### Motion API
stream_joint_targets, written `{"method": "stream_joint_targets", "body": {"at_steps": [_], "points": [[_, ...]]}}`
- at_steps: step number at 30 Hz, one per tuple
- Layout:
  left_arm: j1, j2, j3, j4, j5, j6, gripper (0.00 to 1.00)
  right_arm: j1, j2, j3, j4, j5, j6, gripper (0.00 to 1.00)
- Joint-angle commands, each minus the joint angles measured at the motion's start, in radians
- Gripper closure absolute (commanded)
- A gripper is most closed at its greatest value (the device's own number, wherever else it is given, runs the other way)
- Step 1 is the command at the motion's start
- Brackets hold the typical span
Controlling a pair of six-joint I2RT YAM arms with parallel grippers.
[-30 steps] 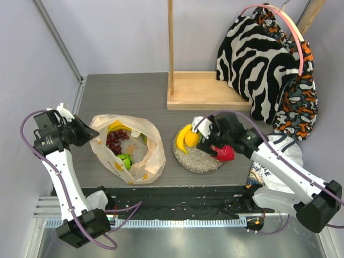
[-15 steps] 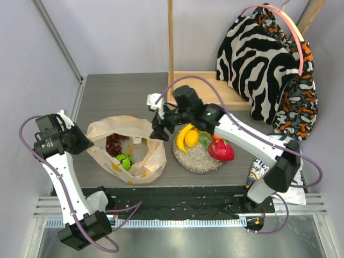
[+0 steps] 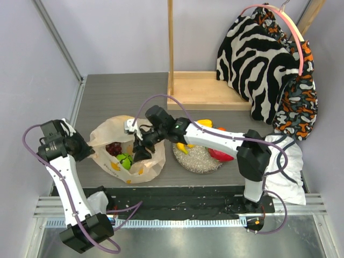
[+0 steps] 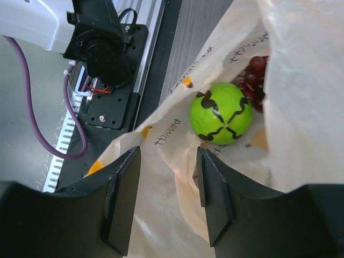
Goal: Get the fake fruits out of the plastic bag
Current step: Take out the fake fruit from the plastic bag.
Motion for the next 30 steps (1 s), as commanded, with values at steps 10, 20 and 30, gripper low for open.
{"method": "stream_joint_targets", "body": {"at_steps": [10, 20, 30], "points": [[0.008, -0.055, -0.016, 0.051, 0.146, -0.048, 1.0, 0.065, 0.221, 0.102, 0.202, 0.261, 0.228, 0.38], [-0.001, -0.073, -0.013, 0.032, 0.161, -0.039, 1.0, 0.065, 0.293, 0.128, 0.242, 0.369, 0.341, 0.33], [-0.003, -0.075, -0.01, 0.038, 0.178, -0.04, 1.0, 0.126, 0.362, 0.142, 0.22, 0.413, 0.305, 0.0]]}}
